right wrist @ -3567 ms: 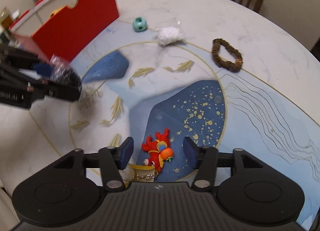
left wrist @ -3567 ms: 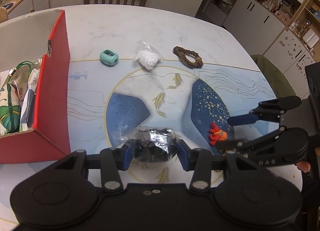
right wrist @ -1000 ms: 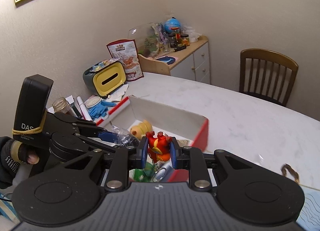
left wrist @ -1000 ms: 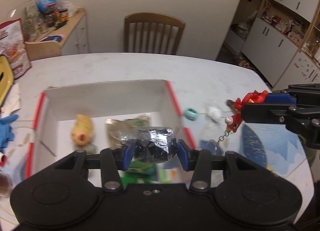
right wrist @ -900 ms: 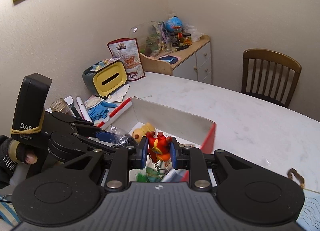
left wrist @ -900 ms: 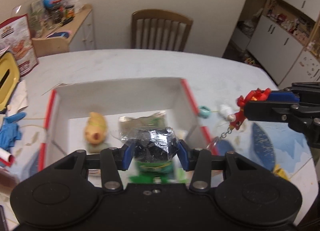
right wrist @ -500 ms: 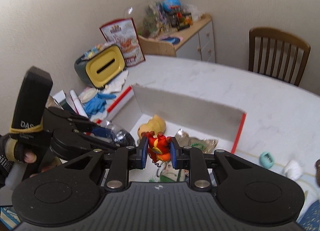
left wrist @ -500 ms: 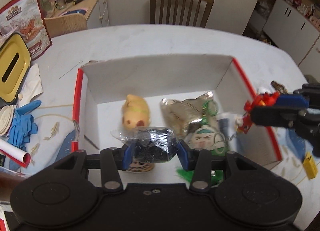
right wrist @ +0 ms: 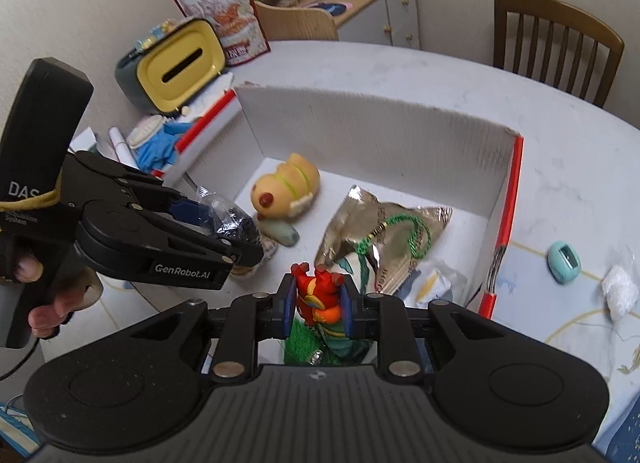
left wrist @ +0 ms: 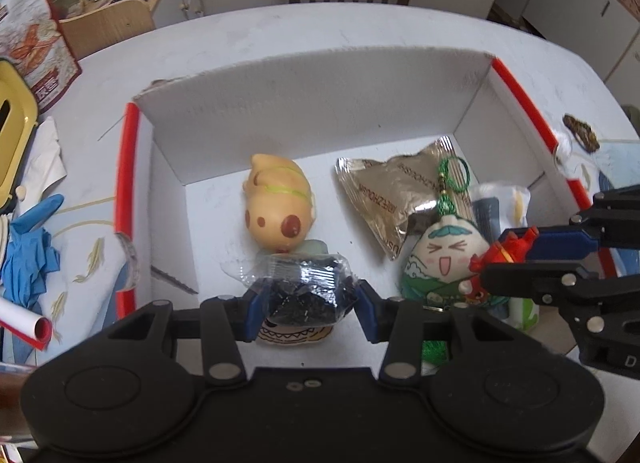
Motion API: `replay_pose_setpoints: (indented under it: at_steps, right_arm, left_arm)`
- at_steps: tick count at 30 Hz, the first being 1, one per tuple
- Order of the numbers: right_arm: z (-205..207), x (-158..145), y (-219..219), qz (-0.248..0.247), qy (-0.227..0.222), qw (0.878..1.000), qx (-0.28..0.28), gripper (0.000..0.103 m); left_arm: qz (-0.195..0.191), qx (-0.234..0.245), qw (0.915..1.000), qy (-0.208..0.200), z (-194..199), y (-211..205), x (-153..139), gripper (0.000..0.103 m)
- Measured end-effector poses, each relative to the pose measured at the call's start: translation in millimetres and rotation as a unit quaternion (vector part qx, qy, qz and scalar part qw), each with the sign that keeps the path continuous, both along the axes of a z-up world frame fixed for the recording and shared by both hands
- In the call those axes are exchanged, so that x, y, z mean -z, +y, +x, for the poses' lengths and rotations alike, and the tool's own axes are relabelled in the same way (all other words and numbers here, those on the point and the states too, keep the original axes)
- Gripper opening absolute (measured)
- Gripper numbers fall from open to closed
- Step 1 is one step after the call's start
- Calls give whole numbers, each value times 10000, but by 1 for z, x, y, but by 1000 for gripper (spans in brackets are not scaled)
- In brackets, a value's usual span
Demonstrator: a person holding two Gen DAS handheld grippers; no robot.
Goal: Organize objects
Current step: 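Carry the keychain and black bead bag over the cardboard box with both tools, then open the left tool to drop the bead bag while the right tool releases the keychain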
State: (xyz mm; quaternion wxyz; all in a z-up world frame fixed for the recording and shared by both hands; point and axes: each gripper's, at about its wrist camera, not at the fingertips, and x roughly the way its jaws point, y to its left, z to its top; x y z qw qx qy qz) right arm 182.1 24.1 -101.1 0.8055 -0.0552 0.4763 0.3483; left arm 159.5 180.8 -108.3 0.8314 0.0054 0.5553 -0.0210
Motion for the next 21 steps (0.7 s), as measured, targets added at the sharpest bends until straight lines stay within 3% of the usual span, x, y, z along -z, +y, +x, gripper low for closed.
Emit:
replay_pose_setpoints:
  at_steps: [10,21]
  right_arm:
    - [-2,4,-1,-121,77,9998,98,22]
    - [-6,-9,-12,-44,42,9996,278,24]
  left_arm:
    - [138,116,9997,153,6,-7,9,46]
    - [103,122,9999,34,-3,-13,6,52]
